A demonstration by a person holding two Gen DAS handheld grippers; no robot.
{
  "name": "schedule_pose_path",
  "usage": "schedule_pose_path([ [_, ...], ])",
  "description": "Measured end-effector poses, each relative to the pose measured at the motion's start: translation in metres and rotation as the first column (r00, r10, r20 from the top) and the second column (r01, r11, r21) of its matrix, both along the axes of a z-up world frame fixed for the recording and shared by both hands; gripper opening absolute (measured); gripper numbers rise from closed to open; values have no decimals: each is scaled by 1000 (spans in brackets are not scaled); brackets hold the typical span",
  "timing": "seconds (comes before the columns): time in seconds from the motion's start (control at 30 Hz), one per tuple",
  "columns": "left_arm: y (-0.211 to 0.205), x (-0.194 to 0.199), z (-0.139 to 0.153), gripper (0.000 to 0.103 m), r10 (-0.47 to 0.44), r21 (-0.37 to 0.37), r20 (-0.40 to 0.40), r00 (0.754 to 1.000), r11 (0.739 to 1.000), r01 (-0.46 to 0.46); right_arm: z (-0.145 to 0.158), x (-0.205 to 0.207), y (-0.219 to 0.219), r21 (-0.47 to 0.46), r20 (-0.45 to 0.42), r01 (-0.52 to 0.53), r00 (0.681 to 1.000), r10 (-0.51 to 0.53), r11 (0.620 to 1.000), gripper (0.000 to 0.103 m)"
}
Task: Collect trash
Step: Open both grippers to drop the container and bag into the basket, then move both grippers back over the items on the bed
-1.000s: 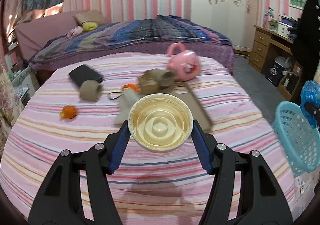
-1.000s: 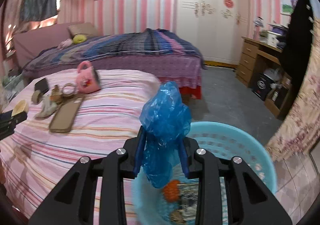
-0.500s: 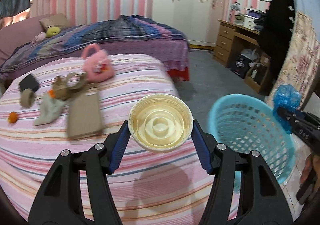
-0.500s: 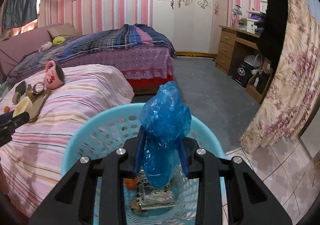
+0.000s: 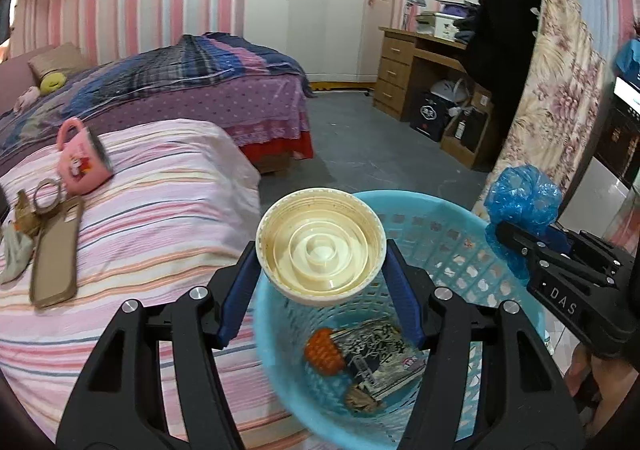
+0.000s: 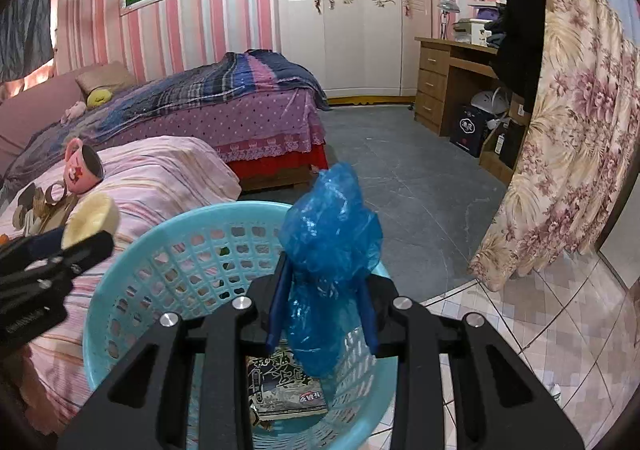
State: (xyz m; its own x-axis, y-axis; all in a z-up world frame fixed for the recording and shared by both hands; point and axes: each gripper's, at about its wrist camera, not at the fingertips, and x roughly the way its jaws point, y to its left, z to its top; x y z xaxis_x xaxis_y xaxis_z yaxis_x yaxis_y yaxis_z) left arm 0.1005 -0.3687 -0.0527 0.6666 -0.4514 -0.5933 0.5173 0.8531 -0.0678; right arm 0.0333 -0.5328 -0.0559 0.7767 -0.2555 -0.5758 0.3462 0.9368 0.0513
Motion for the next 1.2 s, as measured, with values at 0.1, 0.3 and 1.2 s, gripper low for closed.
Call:
schedule_pose_path([
  [0.1, -3, -1, 2, 87, 4, 8, 24, 1000, 1000, -4, -1, -1, -1, 6, 4, 3, 1000, -3, 1000, 31],
  [0.3, 14, 4, 6, 93, 39, 15, 34, 999, 999, -40, -1, 0, 3, 9, -1, -9, 1000, 9, 1000, 31],
  [1.2, 183, 10, 43, 97, 298, 10, 100, 949, 954, -301, 16, 36, 85, 8, 33, -13, 999, 12, 1000, 95],
])
